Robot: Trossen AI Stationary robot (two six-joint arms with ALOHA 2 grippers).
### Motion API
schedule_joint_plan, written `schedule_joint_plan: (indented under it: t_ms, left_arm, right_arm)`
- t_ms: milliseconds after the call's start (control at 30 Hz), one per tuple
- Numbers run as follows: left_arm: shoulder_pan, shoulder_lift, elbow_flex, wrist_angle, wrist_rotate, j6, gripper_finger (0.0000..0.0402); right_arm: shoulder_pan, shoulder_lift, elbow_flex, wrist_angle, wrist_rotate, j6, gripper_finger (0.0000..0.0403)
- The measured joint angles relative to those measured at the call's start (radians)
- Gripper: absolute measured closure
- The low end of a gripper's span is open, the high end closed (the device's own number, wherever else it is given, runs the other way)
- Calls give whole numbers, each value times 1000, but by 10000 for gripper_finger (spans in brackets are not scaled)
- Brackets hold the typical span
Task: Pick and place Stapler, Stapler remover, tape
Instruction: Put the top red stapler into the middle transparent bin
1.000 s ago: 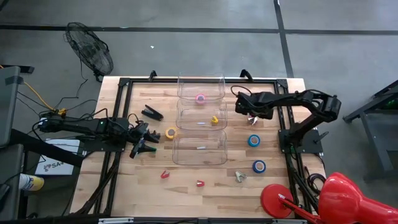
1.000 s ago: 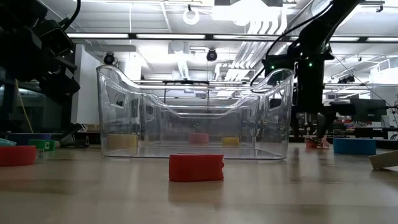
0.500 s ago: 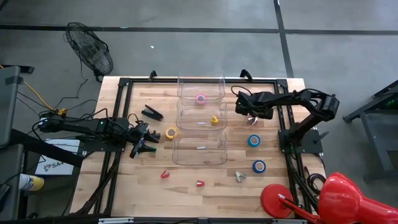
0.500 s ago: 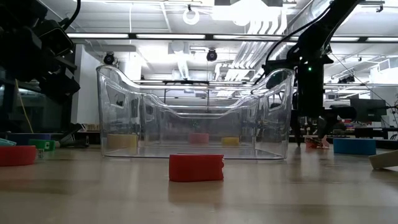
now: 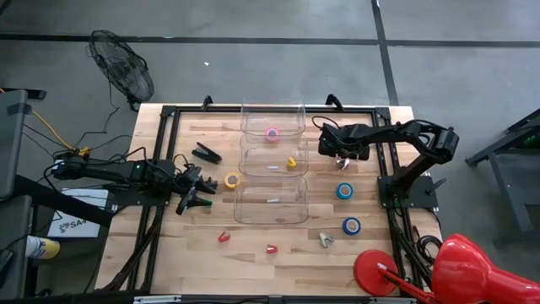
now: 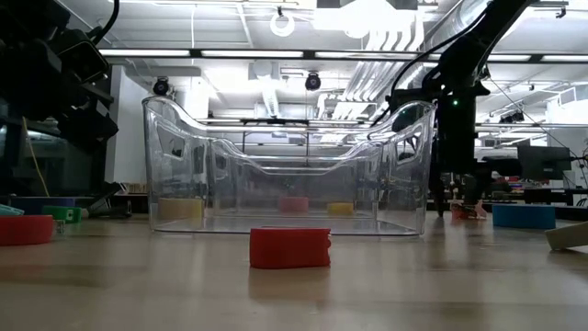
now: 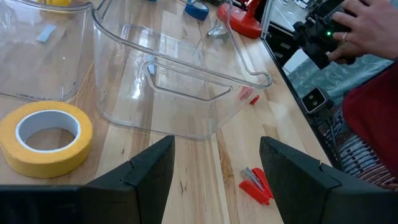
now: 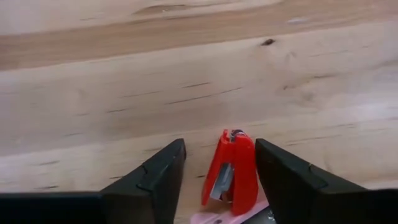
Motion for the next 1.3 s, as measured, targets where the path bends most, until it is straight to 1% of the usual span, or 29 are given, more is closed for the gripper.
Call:
schedule_joint_plan:
  t_ms: [300,567,700,833,967,1100,1300]
  left_arm:
    - [0,0,0,0,0,0,170]
    - [0,0,0,0,0,0,170]
    - [0,0,0,0,0,0,170]
    - [0,0,0,0,0,0,170]
    - [0,0,0,0,0,0,170]
    - [0,0,0,0,0,0,170]
    - [0,0,0,0,0,0,170]
  right_arm:
    - [0,2,-1,2,-26,-47,286]
    - [1,2,-2,11,-32,-87,337]
    - [1,2,-1,11,-32,-121,354]
    - [1,-7,11,1,-33,-162,352]
    - [3,-13,71,-79,-76,-254,351]
    - [13,-17,185,-124,-83,-363,353]
    - [42,-18,366,-236,-78,-459,353]
